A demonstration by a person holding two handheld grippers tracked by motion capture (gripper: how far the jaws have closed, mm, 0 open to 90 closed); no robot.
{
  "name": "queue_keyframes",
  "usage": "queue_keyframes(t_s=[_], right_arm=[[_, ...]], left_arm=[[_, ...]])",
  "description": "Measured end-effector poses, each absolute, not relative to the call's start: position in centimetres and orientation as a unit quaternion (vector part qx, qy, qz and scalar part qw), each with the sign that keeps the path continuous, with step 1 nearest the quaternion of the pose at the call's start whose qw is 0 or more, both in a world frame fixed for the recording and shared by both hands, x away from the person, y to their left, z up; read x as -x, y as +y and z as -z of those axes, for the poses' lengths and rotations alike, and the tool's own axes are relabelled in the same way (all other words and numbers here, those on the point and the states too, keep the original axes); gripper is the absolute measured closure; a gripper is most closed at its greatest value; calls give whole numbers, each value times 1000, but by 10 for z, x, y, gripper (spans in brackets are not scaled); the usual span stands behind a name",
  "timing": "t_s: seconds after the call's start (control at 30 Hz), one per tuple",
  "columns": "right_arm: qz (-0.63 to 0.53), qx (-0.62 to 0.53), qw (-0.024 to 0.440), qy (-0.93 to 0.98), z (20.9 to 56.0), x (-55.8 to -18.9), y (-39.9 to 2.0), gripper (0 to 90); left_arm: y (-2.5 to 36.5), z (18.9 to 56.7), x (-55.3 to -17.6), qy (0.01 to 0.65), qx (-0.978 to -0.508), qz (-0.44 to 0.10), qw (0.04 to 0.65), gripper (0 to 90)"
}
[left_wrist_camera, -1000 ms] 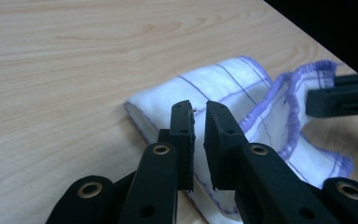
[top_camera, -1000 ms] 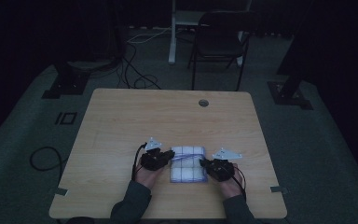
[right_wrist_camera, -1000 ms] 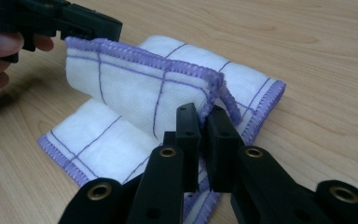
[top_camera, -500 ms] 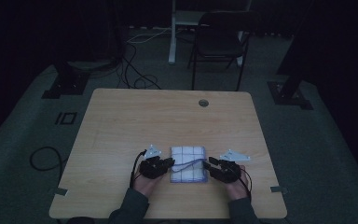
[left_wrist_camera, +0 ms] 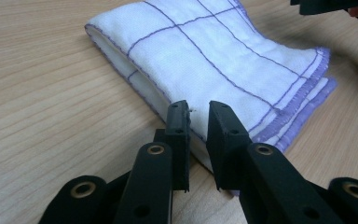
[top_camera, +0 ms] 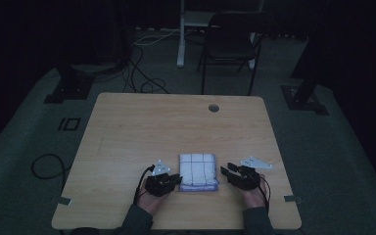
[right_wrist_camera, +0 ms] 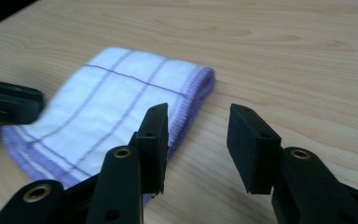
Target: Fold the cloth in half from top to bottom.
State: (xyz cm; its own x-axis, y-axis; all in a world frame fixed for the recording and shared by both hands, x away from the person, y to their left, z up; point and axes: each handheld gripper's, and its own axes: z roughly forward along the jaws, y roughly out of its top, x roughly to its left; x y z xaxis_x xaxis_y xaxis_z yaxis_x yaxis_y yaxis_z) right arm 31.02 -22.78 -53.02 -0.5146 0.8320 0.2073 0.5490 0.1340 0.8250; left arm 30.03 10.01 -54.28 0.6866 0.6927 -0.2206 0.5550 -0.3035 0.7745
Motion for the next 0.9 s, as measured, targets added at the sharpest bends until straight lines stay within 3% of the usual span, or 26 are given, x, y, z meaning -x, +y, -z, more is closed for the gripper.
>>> queue_keyframes(t_s=[0.43, 0.9], right_arm=[[-412, -503, 202, 732, 537, -322, -246, 580], [-391, -515, 207, 734, 542, -329, -251, 572]], left_arm=[[124, 535, -307, 412, -787, -115, 444, 732], [157, 535, -326, 462, -773, -168, 403, 659]])
